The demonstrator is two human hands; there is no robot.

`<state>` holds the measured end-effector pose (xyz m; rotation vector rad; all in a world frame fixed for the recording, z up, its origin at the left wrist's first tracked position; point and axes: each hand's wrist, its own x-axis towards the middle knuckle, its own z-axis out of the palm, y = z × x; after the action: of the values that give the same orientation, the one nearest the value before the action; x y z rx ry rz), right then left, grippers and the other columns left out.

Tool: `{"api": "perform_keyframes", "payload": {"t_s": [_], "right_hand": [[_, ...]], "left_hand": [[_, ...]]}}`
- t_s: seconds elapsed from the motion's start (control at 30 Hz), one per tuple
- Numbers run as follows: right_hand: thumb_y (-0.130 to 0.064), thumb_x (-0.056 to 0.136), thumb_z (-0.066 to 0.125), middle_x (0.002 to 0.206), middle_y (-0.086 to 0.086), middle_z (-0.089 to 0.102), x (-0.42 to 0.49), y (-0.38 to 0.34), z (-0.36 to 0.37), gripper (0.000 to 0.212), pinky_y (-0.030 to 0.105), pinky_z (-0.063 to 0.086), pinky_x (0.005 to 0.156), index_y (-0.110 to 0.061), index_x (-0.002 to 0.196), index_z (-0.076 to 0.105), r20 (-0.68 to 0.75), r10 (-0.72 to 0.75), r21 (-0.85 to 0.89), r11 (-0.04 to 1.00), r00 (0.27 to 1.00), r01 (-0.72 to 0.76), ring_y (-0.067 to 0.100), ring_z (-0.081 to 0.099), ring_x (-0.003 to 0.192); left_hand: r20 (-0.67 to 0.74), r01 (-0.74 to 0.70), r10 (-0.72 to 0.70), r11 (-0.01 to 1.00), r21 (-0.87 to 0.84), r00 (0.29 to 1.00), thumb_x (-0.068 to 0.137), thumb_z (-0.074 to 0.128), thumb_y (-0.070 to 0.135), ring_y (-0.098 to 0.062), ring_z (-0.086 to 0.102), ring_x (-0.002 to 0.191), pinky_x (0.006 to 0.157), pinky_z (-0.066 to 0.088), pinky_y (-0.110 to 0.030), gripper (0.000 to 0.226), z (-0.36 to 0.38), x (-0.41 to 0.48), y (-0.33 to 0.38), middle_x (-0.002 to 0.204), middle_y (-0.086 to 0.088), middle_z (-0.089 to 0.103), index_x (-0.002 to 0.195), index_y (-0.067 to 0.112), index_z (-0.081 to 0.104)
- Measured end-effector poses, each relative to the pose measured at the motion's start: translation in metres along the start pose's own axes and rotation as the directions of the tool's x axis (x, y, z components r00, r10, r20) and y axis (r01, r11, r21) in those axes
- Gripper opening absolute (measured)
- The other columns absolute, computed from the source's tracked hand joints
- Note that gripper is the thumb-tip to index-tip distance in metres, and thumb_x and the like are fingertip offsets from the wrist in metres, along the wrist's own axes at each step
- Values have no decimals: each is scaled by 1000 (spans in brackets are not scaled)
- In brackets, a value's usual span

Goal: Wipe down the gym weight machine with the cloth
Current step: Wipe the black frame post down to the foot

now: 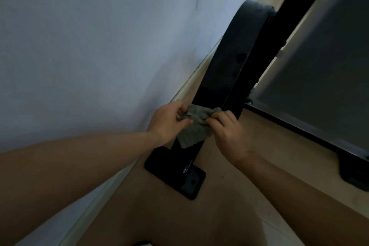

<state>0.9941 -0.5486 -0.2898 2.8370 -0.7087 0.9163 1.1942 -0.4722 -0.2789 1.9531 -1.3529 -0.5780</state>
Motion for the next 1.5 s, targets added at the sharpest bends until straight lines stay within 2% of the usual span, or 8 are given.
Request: {"api": "perform_keyframes", "payload": {"t_s": [0.27,0.43,0.6,0.8,0.93,1.1,1.33,1.5], "right_hand": [[3,87,66,89,0,59,35,19,-29,13,4,36,71,-8,91,62,-19,543,378,781,839,-497,4,49,78],[-3,90,67,94,-5,67,64,34,-41,23,17,52,75,-19,105,62,108,784,632,420,611,-651,5,65,85],[-18,95,67,106,2,73,84,45,-61,26,24,58,81,-16,121,67,268,835,808,78,481,-585,13,70,99],[-10,93,66,106,8,75,82,67,-82,23,31,58,78,-11,115,71,477,667,861,-224,572,-456,19,72,97],[-2,92,66,98,11,76,67,93,-76,15,29,58,73,-7,105,72,492,750,827,-244,442,-506,22,73,89],[-7,89,72,92,7,72,29,115,-41,6,26,54,72,-13,92,71,424,850,721,-108,313,-684,18,68,84],[-15,91,71,109,6,73,26,111,8,26,23,51,85,-13,116,72,311,799,550,290,514,-783,18,67,101],[-22,93,67,140,6,58,18,101,50,51,29,42,105,-20,142,54,511,437,384,654,740,-652,24,53,129]], "left_hand": [[-192,-351,356,934,61,914,88,73,22,-17,61,91,73,58,-42,28,-1,42,44,110,2,54,115,19,65],[-240,-413,426,905,104,872,91,72,20,-17,60,93,77,58,-36,27,-5,63,76,112,-1,55,117,14,70],[-277,-358,331,932,-52,902,95,69,24,-6,62,81,76,58,-33,15,-1,74,111,96,7,66,110,21,72],[-75,-395,389,883,-253,918,96,65,12,-2,69,100,88,60,-28,28,3,74,139,110,8,74,122,19,71],[-185,-582,579,812,45,794,87,65,10,-8,64,95,76,60,-31,32,-3,79,135,111,5,68,117,18,71],[-65,-599,678,687,411,733,83,75,29,-27,42,133,104,46,-35,62,2,73,99,148,-11,45,140,11,57],[57,-600,671,619,506,740,89,69,43,-30,18,154,123,26,-46,82,12,63,77,166,-13,23,155,7,35],[54,-612,686,608,506,726,85,73,39,-35,17,154,125,22,-45,86,18,65,72,164,-18,23,153,2,36]]}}
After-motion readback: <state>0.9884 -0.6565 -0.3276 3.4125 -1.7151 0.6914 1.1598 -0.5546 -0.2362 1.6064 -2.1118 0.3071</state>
